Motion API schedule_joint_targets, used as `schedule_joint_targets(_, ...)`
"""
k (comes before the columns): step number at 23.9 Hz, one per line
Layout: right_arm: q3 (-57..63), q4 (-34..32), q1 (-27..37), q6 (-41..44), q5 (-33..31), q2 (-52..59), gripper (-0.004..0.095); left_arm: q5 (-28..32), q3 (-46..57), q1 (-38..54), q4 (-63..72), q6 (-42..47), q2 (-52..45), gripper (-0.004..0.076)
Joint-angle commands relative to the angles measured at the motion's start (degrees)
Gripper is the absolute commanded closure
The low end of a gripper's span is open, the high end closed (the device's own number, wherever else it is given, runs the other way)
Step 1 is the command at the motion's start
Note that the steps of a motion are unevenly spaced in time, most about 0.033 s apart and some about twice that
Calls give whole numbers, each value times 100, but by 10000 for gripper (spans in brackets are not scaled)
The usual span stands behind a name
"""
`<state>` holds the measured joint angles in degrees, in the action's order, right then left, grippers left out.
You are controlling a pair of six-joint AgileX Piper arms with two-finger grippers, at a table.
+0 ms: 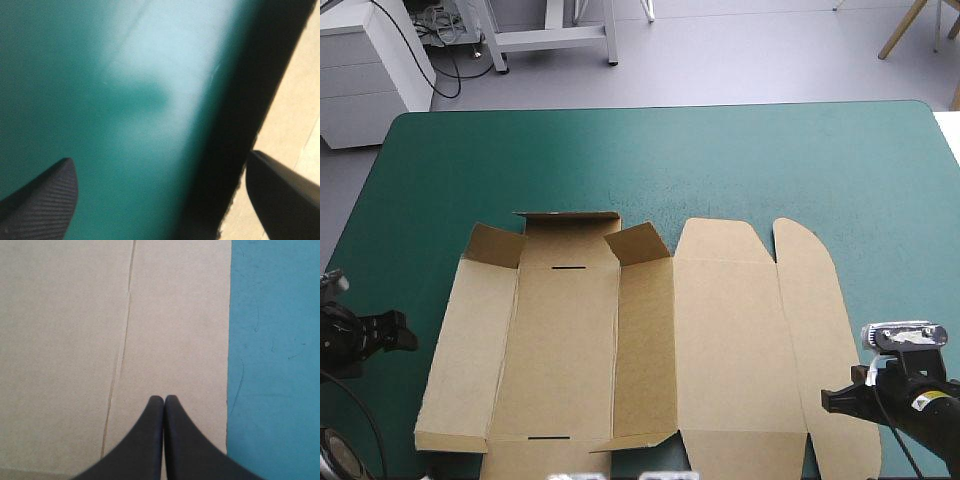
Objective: Fold the box
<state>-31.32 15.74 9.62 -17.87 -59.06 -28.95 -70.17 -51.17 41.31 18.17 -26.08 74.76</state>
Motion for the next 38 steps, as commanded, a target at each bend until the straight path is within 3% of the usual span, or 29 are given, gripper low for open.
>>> schedule_joint_targets(1, -138, 128, -13, -20, 269, -36, 927, -424, 259, 9, 687, -587, -132, 63)
schedule_joint_targets(7, -138, 128, -13, -20, 269, -36, 927, -428, 952, 9, 1508, -1658, -132, 63)
schedule_joint_targets(13, -138, 128, -13, -20, 269, -36, 927, -442, 1473, -666, 1136, -1418, -132, 80)
schedule_joint_targets(21, -138, 128, -13, -20, 269, -36, 927, -442, 1699, -1303, 1200, -1314, -132, 208)
schedule_joint_targets(27, -138, 128, -13, -20, 269, -36, 927, -442, 1869, -1313, 1316, -1314, -132, 355)
schedule_joint_targets(34, -138, 128, -13, -20, 269, -36, 927, -442, 1869, -1313, 1412, -1361, -132, 713)
schedule_joint_targets(38, -138, 128, -13, -20, 269, -36, 927, -442, 1767, -1313, 1453, -1375, -132, 734)
